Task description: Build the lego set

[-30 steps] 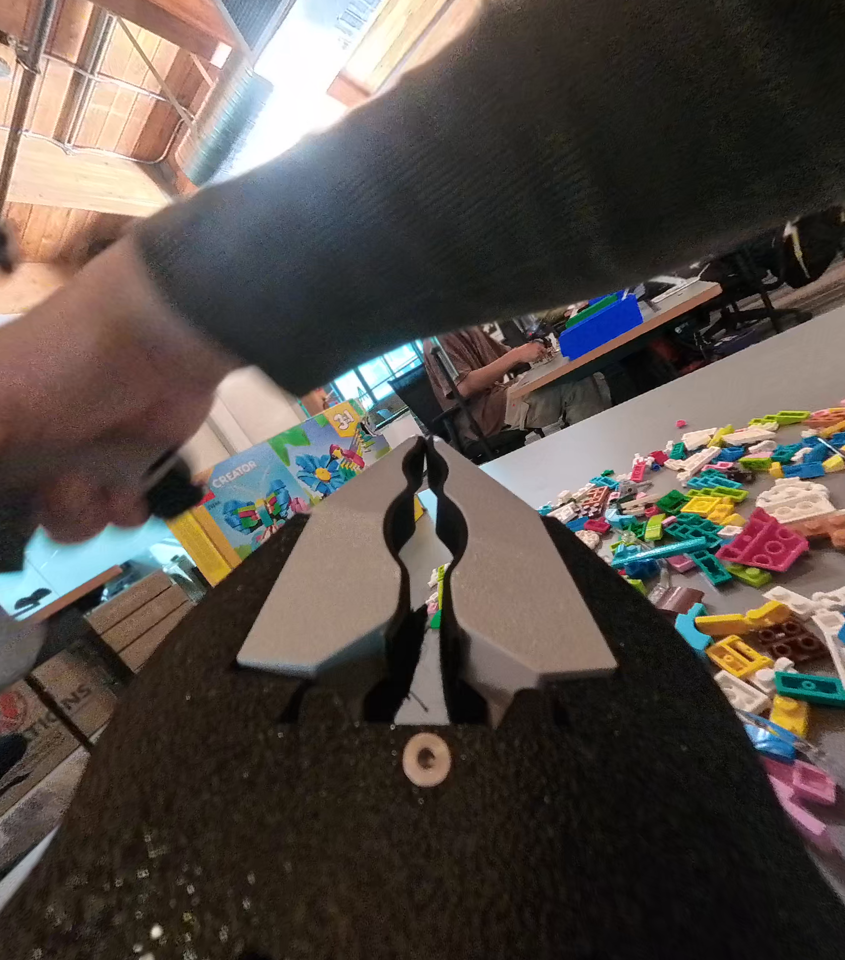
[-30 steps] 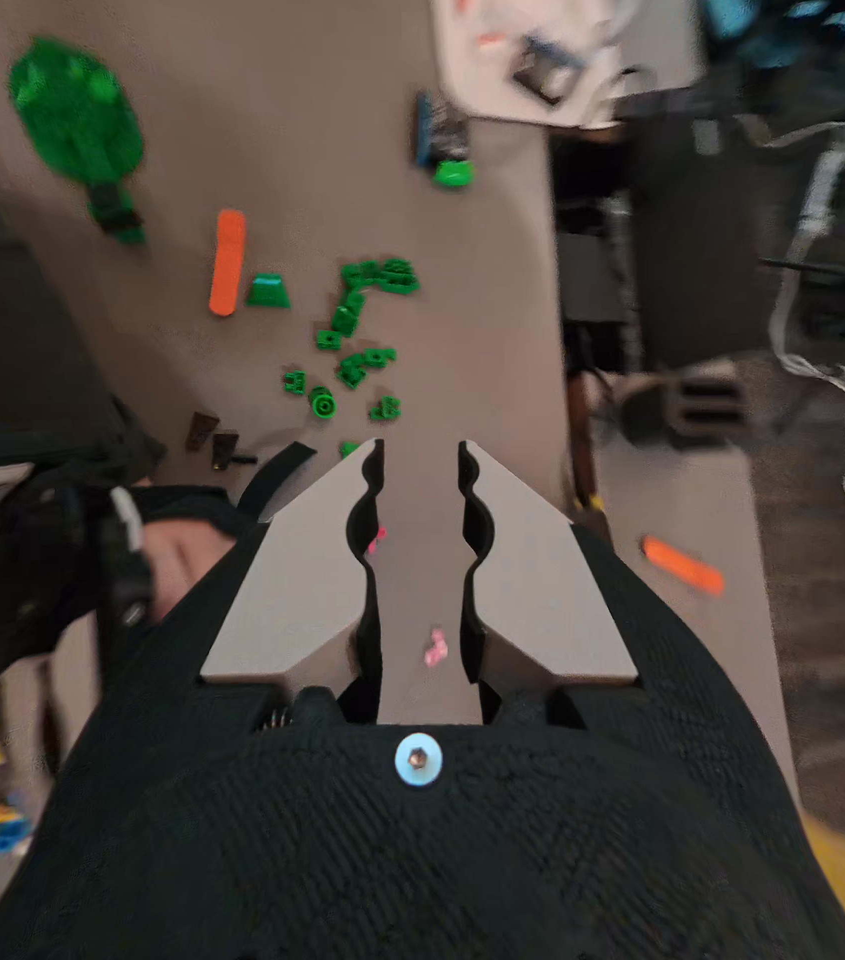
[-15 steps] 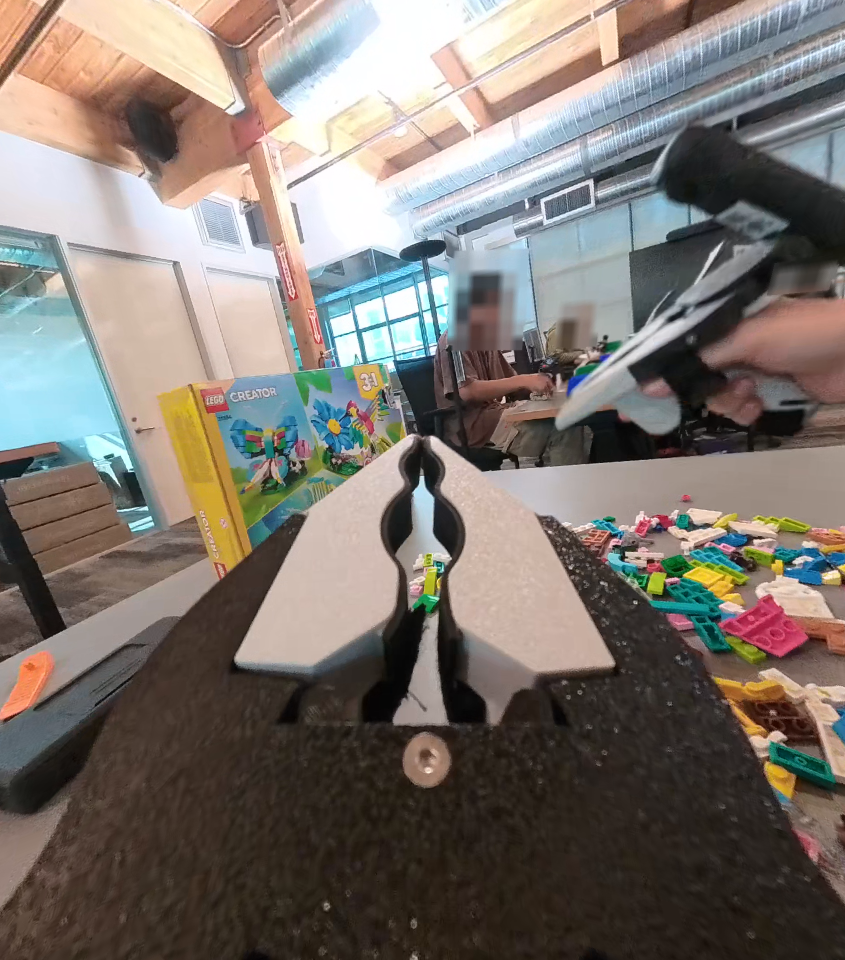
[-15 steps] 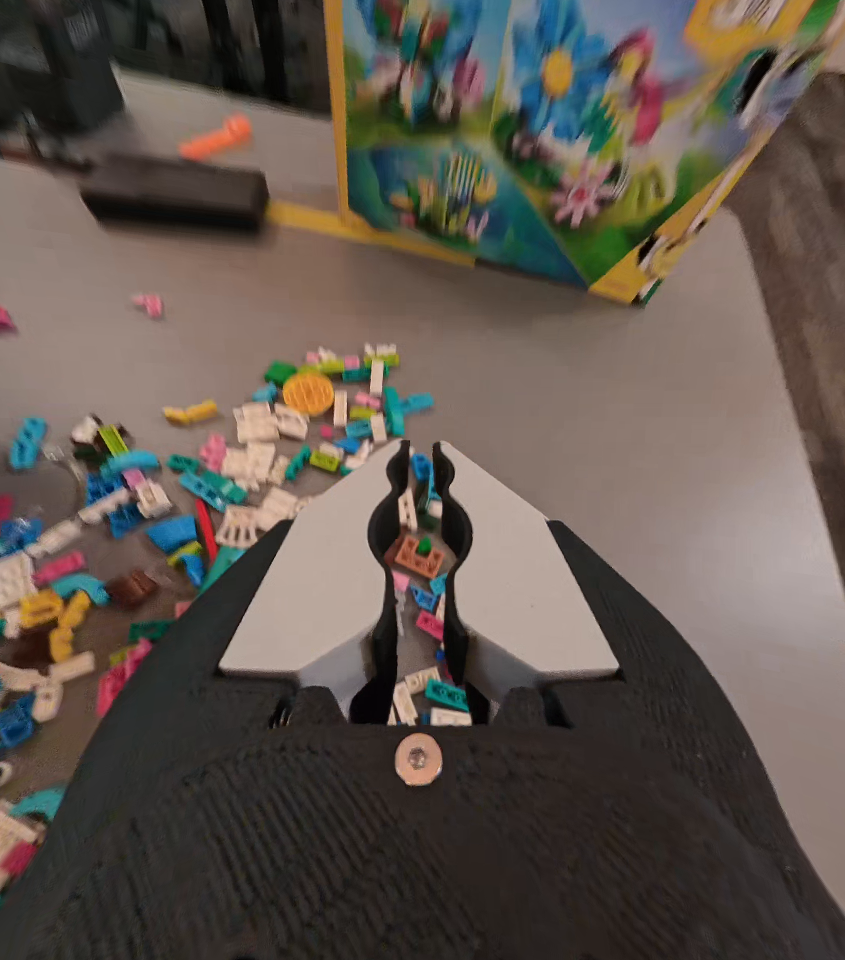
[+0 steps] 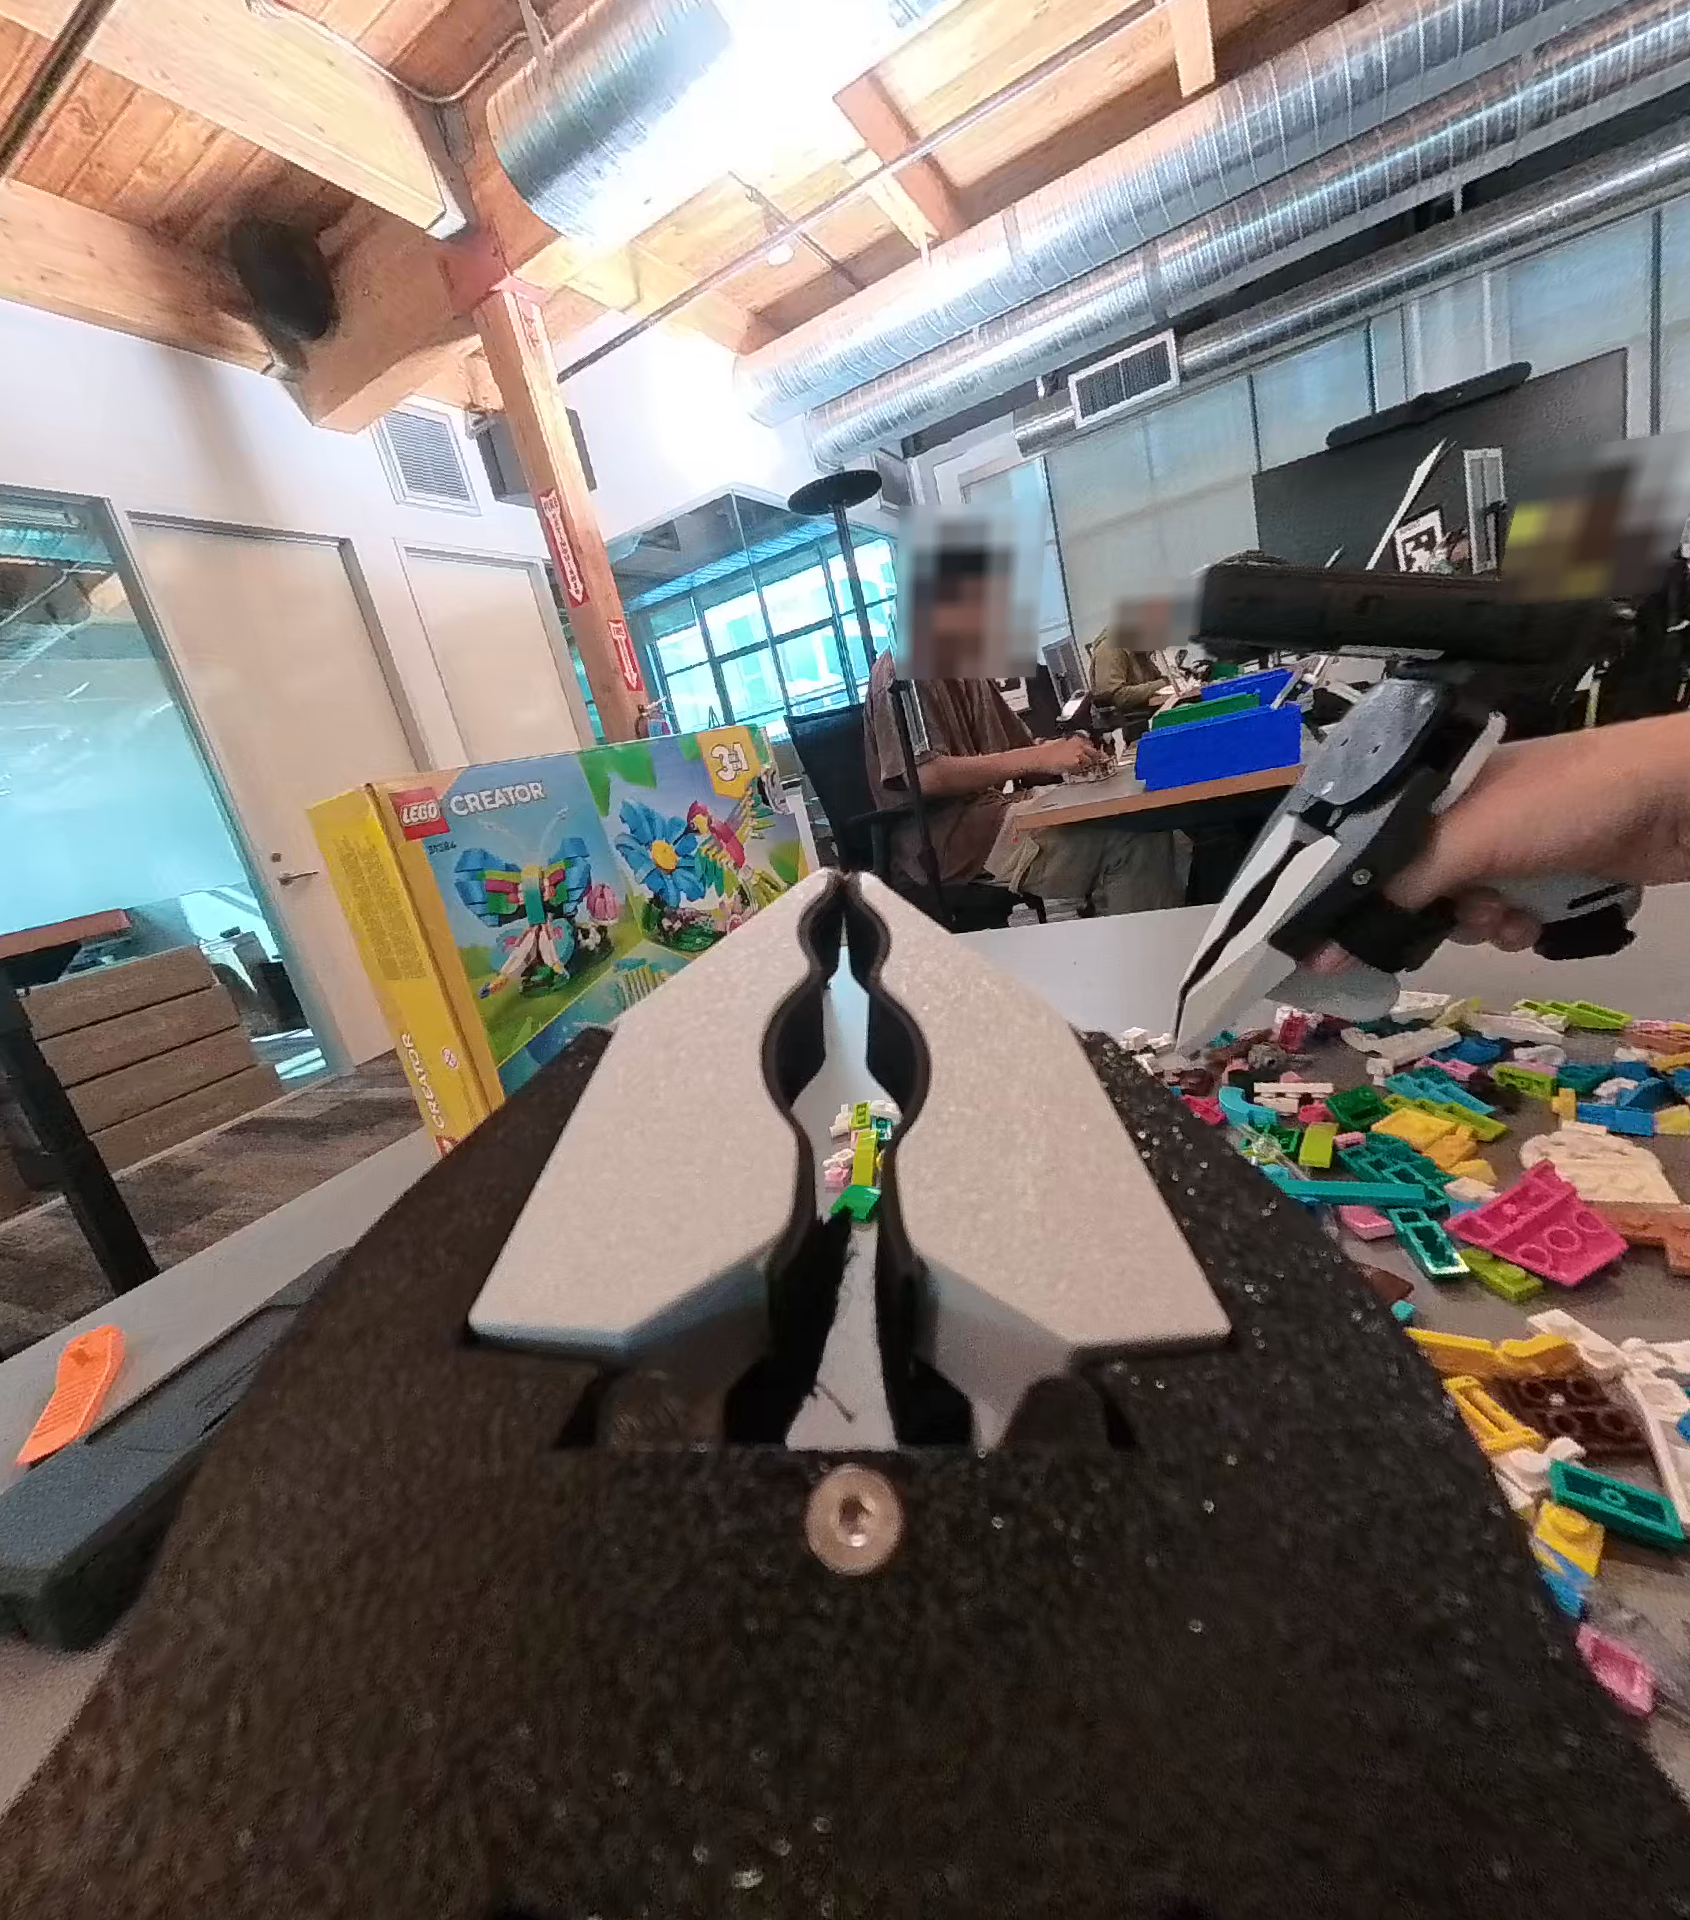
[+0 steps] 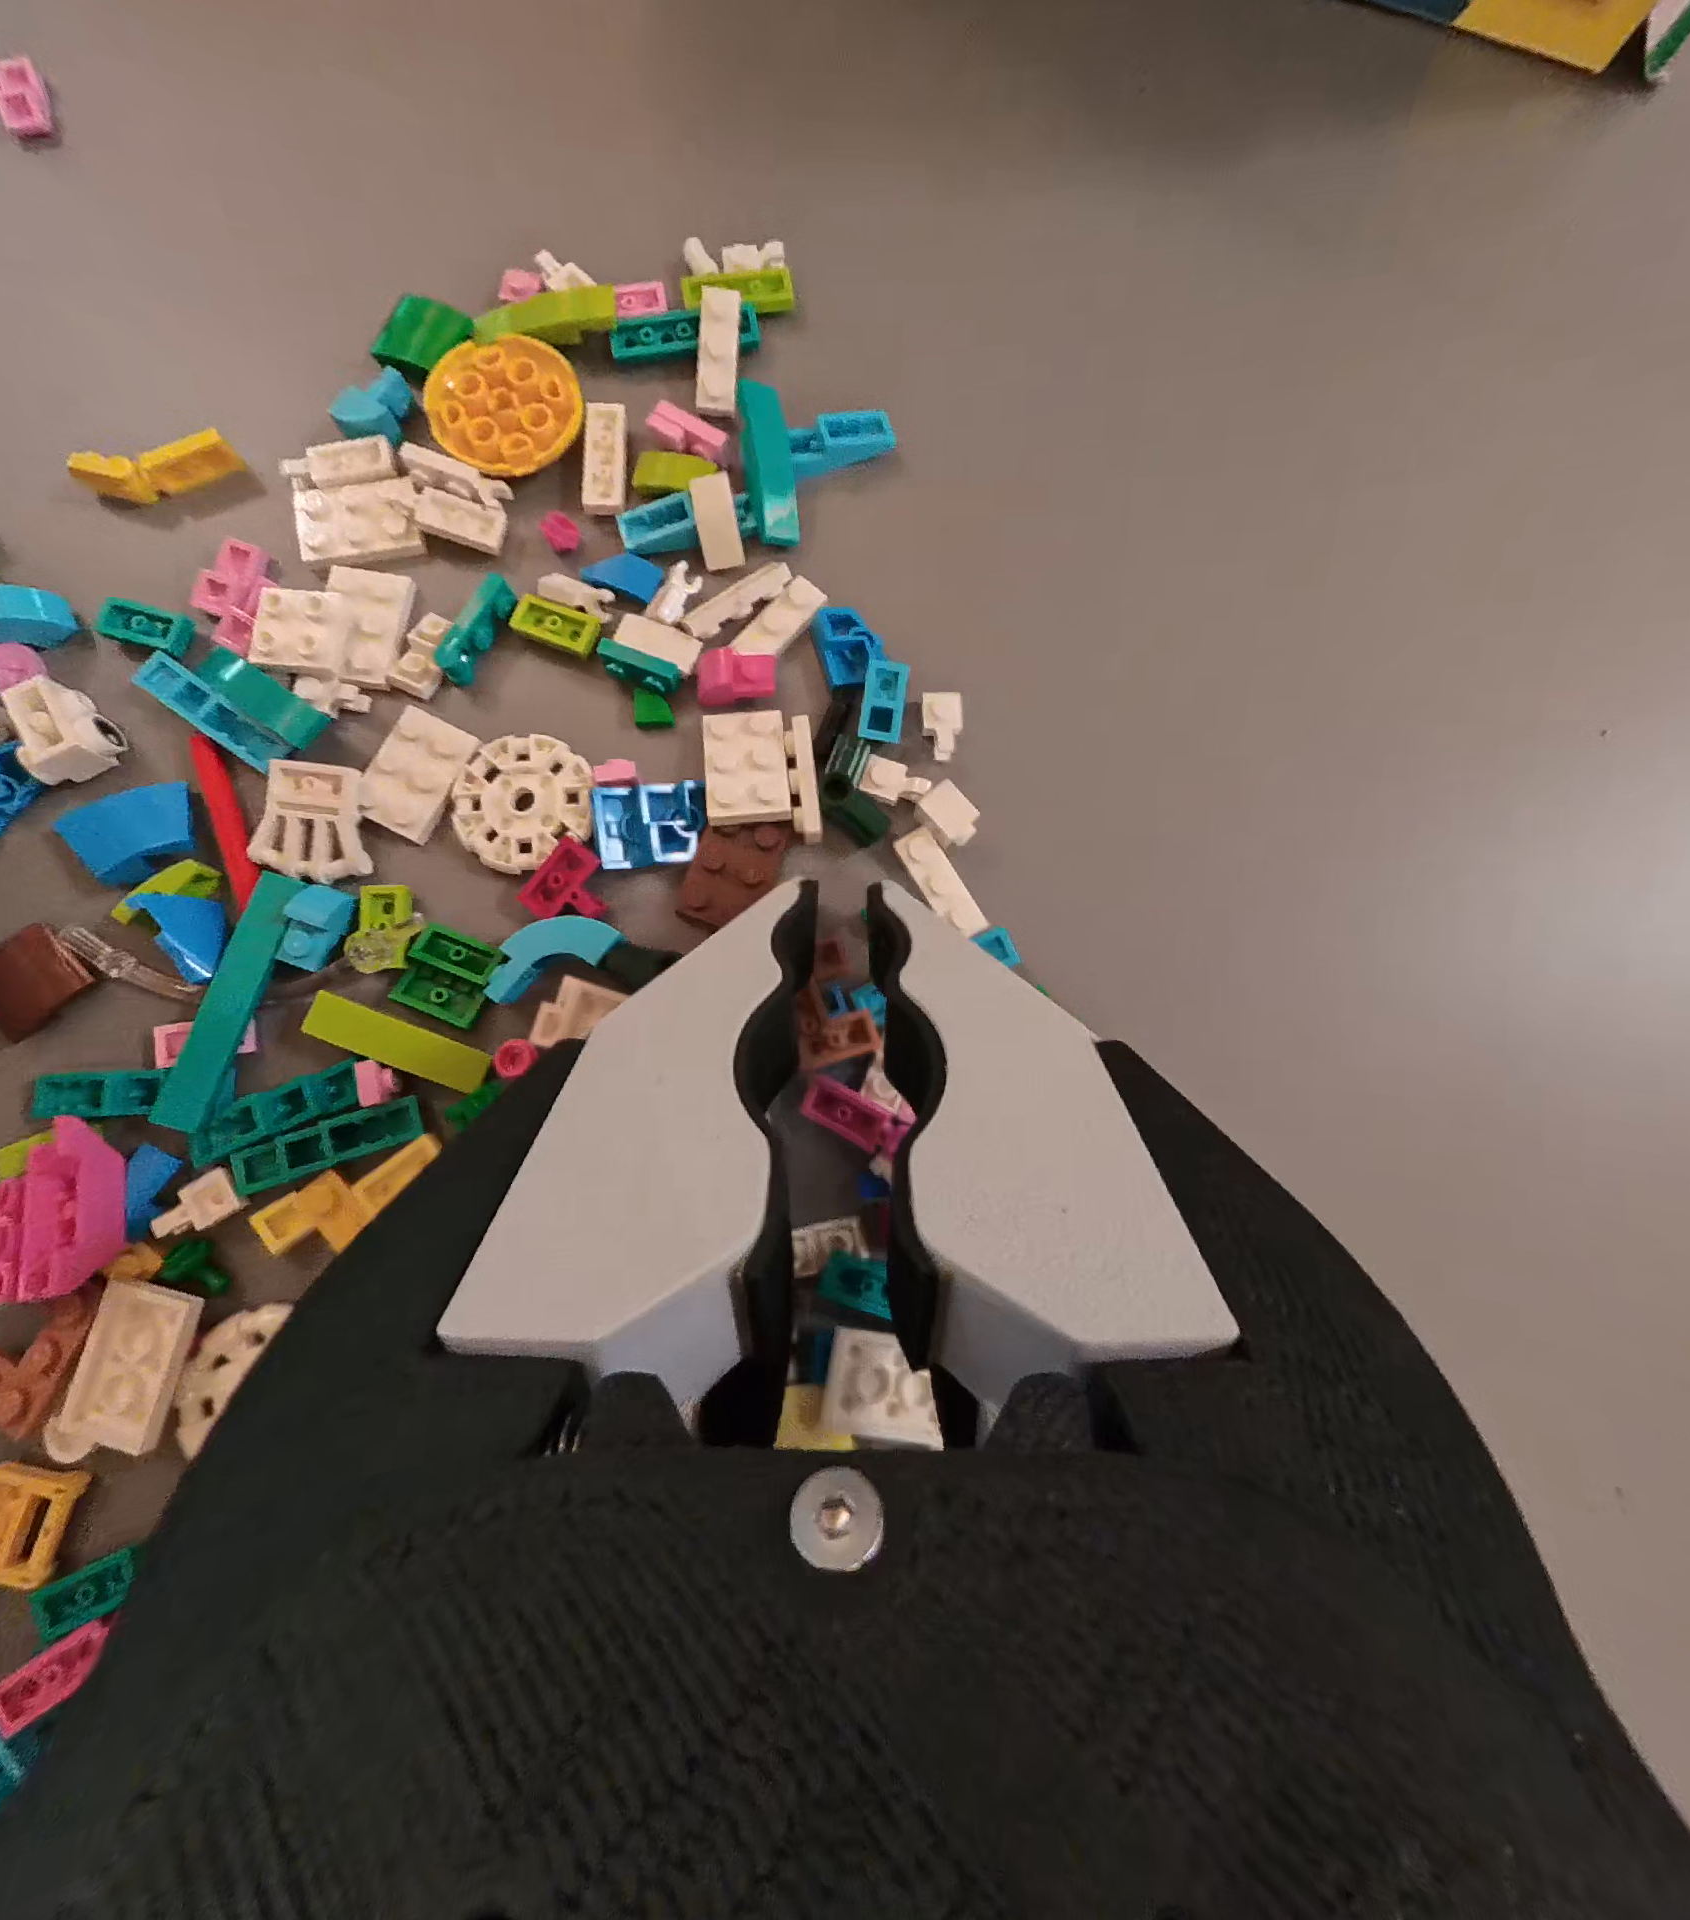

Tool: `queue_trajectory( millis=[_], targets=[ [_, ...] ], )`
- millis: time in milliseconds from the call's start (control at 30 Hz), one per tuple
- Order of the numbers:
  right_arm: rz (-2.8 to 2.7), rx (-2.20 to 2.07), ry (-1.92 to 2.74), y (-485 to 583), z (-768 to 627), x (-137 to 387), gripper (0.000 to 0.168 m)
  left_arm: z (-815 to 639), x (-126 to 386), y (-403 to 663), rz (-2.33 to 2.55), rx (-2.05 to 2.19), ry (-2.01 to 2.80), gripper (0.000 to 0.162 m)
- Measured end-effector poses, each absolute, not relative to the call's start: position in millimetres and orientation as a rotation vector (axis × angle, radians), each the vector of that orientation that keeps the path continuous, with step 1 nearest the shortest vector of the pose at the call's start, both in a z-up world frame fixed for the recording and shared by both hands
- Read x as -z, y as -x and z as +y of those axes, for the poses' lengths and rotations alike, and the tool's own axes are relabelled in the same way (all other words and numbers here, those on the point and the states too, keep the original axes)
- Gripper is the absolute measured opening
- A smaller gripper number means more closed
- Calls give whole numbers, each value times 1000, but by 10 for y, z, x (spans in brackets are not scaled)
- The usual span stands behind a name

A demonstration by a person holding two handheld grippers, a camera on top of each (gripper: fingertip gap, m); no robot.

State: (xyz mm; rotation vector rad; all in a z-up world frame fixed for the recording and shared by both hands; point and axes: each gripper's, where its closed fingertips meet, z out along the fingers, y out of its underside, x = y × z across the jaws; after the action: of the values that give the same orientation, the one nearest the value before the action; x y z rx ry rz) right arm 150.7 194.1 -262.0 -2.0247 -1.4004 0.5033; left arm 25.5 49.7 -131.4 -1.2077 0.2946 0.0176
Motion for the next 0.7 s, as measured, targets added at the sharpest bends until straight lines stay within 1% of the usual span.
queue_trajectory(
  millis=[333, 500, 700],
  targets=[
    [-1333, -530, 2028, -1602, 1963, 2603, 13, 500, 1317, -266, 293, 0, 1209, 0],
    [-1241, -507, 2026, -1751, 2043, 2510, 13, 493, 1309, -266, 289, 4, 1204, 0],
    [-1141, -514, 1973, -1914, 2094, 2280, 13, 488, 1298, -254, 276, 14, 1199, 0]
  ],
)
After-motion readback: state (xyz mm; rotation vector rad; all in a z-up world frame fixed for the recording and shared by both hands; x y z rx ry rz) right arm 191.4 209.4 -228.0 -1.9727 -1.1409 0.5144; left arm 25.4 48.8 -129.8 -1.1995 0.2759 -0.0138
